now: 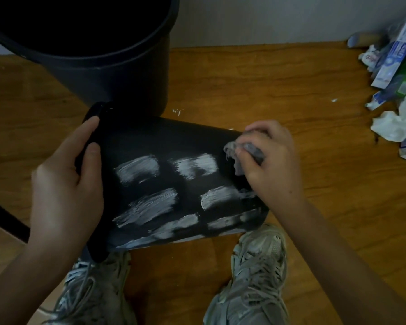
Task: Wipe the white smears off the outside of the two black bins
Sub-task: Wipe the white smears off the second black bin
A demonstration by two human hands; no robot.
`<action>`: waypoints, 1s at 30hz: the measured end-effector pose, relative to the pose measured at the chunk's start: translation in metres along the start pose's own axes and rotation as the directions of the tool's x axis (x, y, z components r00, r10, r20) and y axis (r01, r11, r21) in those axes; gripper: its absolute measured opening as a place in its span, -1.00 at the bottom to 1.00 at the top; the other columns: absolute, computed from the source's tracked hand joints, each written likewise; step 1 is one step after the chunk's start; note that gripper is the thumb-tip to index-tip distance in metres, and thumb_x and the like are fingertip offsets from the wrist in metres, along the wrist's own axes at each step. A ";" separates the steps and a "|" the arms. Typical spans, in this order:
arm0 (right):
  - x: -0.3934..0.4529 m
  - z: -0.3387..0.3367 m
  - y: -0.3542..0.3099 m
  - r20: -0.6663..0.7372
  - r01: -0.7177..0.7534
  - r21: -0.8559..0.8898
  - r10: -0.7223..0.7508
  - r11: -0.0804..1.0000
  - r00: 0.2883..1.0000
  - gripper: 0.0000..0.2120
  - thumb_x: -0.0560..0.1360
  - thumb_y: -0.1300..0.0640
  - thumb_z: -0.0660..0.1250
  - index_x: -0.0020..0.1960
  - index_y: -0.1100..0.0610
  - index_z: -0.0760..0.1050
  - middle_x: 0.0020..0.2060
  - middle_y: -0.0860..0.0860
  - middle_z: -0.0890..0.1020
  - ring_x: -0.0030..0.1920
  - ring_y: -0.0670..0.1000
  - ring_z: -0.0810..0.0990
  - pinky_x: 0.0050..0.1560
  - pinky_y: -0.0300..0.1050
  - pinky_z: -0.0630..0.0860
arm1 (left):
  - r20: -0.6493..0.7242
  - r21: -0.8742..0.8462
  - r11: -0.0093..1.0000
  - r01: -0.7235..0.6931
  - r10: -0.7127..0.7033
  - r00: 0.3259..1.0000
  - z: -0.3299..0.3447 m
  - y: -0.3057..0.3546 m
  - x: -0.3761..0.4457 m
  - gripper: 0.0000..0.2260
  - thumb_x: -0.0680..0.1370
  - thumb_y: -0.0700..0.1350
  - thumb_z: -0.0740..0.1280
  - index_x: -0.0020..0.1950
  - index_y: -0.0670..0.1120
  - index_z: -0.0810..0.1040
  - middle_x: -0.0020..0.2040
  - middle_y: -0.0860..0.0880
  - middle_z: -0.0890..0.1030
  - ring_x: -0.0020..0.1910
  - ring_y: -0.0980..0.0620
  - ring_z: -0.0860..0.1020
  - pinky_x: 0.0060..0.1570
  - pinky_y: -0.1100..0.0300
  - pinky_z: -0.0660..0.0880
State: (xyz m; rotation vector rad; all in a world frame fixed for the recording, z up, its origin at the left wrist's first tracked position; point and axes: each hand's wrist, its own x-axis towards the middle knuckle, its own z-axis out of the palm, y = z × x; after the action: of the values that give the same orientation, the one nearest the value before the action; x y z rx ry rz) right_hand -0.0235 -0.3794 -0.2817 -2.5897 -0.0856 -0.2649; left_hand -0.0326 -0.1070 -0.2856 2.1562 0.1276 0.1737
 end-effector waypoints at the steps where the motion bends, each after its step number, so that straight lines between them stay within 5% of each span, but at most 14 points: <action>1: 0.003 0.002 0.000 -0.001 -0.012 -0.008 0.012 1.000 1.000 -0.87 0.47 0.13 0.33 -0.07 0.14 0.62 0.05 0.06 0.54 0.09 0.08 0.48 0.17 -0.16 0.37 | 0.005 0.005 1.000 0.000 0.000 1.000 0.000 0.000 0.000 -0.67 0.67 -0.08 0.09 0.43 0.06 0.37 -0.02 0.61 0.42 -0.06 0.58 0.42 -0.10 0.67 0.31; 6: -0.029 -0.006 0.008 -0.059 0.119 0.038 -0.116 0.992 0.991 -0.84 0.47 0.16 0.31 -0.06 0.21 0.62 0.09 0.14 0.54 0.11 0.05 0.44 0.13 -0.36 0.28 | 0.015 0.024 0.999 -0.028 0.028 1.000 -0.002 0.001 -0.007 -0.66 0.67 -0.01 0.07 0.45 0.11 0.34 0.03 0.61 0.41 0.01 0.56 0.42 -0.05 0.64 0.33; 13: 0.005 -0.005 0.004 -0.004 -0.130 -0.019 0.130 0.991 0.992 -0.95 0.48 0.21 0.40 -0.06 0.14 0.61 0.06 0.04 0.53 0.11 0.07 0.48 0.05 -0.42 0.20 | 0.027 0.067 0.997 -0.025 0.023 0.999 -0.003 0.013 -0.009 -0.66 0.66 -0.08 0.09 0.43 0.09 0.33 -0.22 0.60 0.42 -0.29 0.57 0.40 -0.25 0.66 0.30; 25: -0.020 0.009 -0.046 0.078 0.277 0.077 -0.282 0.958 0.956 -0.87 0.50 0.16 0.34 -0.04 0.19 0.63 0.12 0.12 0.55 0.16 0.08 0.46 0.13 -0.24 0.36 | 0.041 0.022 0.999 0.027 -0.028 0.999 -0.005 0.020 -0.009 -0.67 0.65 -0.14 0.15 0.42 0.03 0.40 -0.32 0.54 0.44 -0.35 0.48 0.43 -0.30 0.61 0.33; 30: -0.007 0.002 -0.038 -0.010 0.018 0.010 -0.018 1.000 1.000 -0.85 0.48 0.12 0.30 -0.02 0.15 0.60 0.10 0.08 0.54 0.14 0.07 0.48 0.12 -0.34 0.26 | 0.033 0.028 0.999 0.028 -0.029 0.999 -0.003 0.020 -0.006 -0.67 0.65 -0.12 0.15 0.42 0.04 0.39 -0.33 0.52 0.44 -0.35 0.46 0.43 -0.30 0.58 0.35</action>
State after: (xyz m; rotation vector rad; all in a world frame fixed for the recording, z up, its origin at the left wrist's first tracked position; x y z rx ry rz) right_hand -0.0338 -0.3459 -0.2662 -2.5788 -0.1060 -0.2833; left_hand -0.0387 -0.1168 -0.2675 2.1826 0.1424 0.1205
